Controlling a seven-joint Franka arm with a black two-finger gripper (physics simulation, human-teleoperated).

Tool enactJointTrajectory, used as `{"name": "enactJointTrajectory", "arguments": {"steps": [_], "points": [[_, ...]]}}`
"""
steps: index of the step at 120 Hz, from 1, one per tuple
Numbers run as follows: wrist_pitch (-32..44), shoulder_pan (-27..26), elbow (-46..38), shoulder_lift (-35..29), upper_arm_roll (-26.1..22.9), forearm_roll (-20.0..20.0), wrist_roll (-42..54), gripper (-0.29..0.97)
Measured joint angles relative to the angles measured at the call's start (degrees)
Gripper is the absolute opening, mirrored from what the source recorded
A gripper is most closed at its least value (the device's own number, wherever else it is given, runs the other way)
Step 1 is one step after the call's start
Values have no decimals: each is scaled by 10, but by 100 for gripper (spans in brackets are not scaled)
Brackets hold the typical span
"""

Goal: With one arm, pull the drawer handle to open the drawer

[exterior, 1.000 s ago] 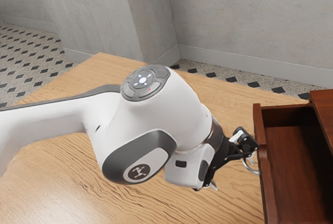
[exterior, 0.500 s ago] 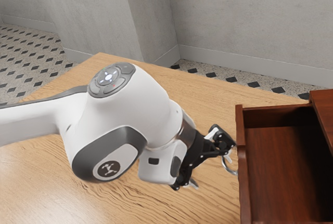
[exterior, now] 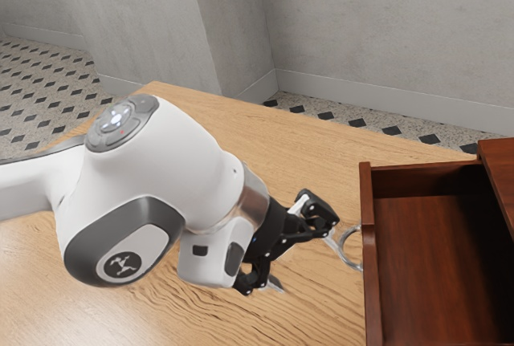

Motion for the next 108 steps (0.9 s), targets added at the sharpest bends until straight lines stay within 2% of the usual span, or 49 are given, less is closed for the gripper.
{"name": "enactJointTrajectory", "arguments": {"steps": [21,36,48,69,87,108], "points": [[-19,-1,6,-19,0,1,0,67],[-43,-1,14,-55,-2,1,-1,68],[-69,1,42,-66,0,0,-2,68],[-122,2,98,-65,21,-1,-13,68],[-191,3,188,-36,26,1,-38,68],[-253,3,221,-32,33,5,-83,68]]}}
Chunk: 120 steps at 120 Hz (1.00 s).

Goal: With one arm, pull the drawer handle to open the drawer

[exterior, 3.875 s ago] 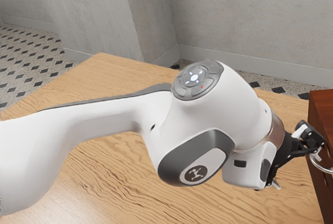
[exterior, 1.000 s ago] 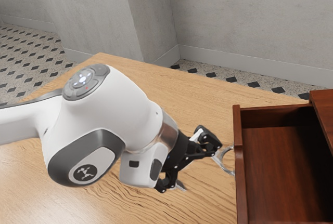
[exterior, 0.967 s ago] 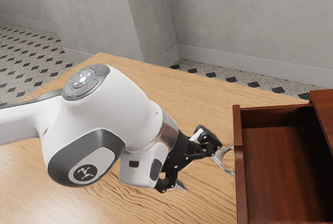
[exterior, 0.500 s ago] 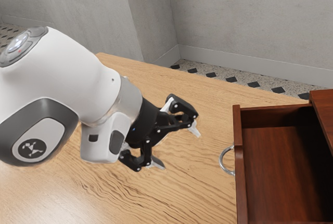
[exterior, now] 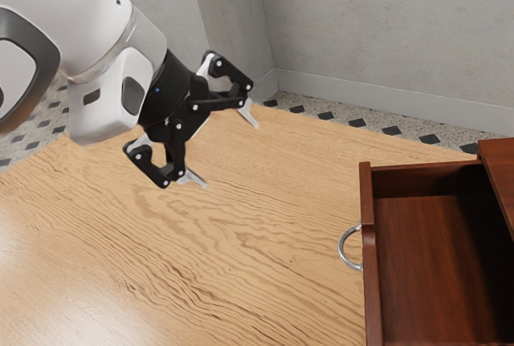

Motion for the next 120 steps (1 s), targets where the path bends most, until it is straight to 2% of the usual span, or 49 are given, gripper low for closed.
{"name": "enactJointTrajectory", "arguments": {"steps": [28,50,58,69,77,102,120], "points": [[-66,1,58,57,12,29,-80,68],[-104,69,68,74,17,35,-164,68],[-122,111,70,74,11,24,-198,68],[-150,195,74,80,-34,6,-248,68],[-166,227,82,93,-50,-7,-281,68],[-199,276,102,109,-68,-29,-389,68],[-222,283,114,108,-71,-36,-462,68]]}}
